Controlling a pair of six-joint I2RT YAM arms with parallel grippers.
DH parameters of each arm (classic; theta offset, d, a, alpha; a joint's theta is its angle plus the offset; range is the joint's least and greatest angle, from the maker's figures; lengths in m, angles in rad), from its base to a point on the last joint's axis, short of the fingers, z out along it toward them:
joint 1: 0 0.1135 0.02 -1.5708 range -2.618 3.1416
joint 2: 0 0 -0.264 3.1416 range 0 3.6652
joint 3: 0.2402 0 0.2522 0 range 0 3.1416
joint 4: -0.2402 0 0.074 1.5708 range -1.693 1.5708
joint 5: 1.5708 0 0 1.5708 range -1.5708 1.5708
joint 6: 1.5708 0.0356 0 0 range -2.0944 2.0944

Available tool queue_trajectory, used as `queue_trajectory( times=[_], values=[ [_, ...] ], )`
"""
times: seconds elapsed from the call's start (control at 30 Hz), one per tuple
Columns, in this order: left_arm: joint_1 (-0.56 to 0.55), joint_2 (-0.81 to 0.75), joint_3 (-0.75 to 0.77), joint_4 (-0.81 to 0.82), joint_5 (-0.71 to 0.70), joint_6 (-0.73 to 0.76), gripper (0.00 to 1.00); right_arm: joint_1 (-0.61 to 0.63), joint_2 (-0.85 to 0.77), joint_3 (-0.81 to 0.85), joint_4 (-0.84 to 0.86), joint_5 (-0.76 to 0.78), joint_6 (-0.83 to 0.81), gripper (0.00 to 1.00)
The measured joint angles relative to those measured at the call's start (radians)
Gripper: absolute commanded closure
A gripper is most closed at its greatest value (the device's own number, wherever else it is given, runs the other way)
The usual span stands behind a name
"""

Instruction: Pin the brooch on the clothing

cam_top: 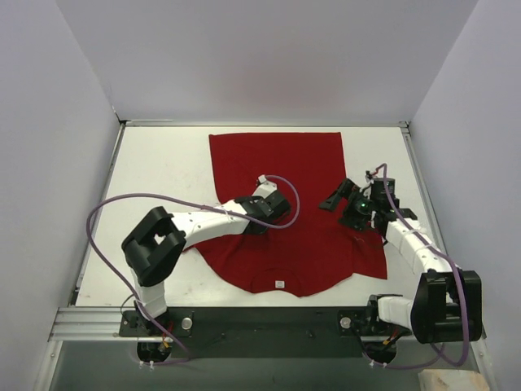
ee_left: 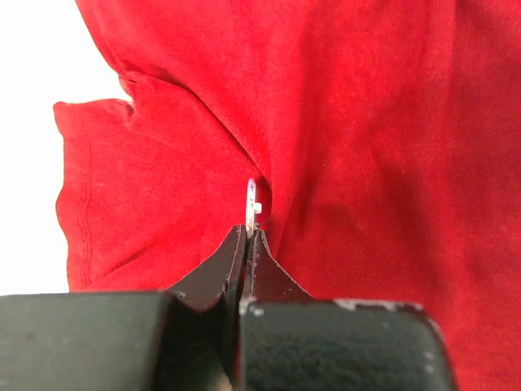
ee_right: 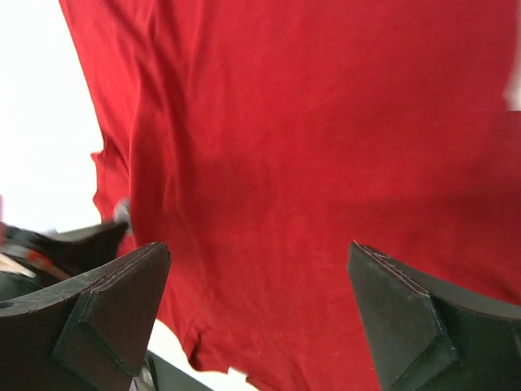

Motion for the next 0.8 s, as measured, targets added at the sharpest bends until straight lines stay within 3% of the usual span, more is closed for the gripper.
queue_trajectory(
  times=[0.37, 0.8],
  values=[
    [0.013, -0.178, -0.118, 0.134, 0.057, 0.024, 1.00, 0.177, 0.121, 0.061, 0.043, 0.011, 0.007, 0.06],
    [0.052, -0.268, -0.176, 0.171, 0.065, 0.033, 1.00, 0.319, 0.217, 0.129, 0.072, 0.026, 0.015, 0.11]
  ],
)
